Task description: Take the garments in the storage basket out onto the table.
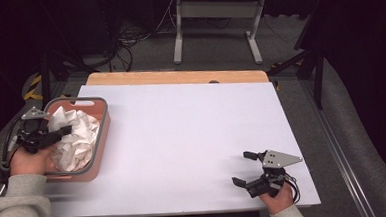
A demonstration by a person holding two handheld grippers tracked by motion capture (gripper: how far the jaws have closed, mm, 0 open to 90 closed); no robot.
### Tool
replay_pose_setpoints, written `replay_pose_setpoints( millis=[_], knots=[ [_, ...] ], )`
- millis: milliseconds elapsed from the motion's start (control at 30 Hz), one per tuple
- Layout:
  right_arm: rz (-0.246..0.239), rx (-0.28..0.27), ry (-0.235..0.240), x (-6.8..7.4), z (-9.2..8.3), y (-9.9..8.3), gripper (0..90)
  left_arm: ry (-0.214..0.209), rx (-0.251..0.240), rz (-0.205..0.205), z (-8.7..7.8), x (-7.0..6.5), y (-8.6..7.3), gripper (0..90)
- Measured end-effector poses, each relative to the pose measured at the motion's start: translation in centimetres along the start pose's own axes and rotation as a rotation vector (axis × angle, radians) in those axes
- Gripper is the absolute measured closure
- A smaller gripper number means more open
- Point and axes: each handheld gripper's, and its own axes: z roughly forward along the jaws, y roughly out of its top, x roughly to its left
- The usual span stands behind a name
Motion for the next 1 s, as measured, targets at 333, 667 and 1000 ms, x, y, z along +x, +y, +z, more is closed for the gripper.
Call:
replay_pose_setpoints(
  millis=[333, 667, 1000],
  knots=[
    [0.0, 0.0, 0.003, 0.0, 0.0, 0.0, 2.0, 0.009, -0.127, -0.01, -2.0, -0.3, 0.3, 75.5],
    [0.001, 0.001, 0.004, 0.0, 0.0, 0.0, 2.0, 0.019, -0.235, -0.007, -3.9, -0.8, 1.0, 75.7],
    [0.002, 0.002, 0.006, 0.0, 0.1, 0.0, 2.0, 0.003, -0.311, 0.007, -5.5, -1.6, 2.0, 75.6]
  ],
)
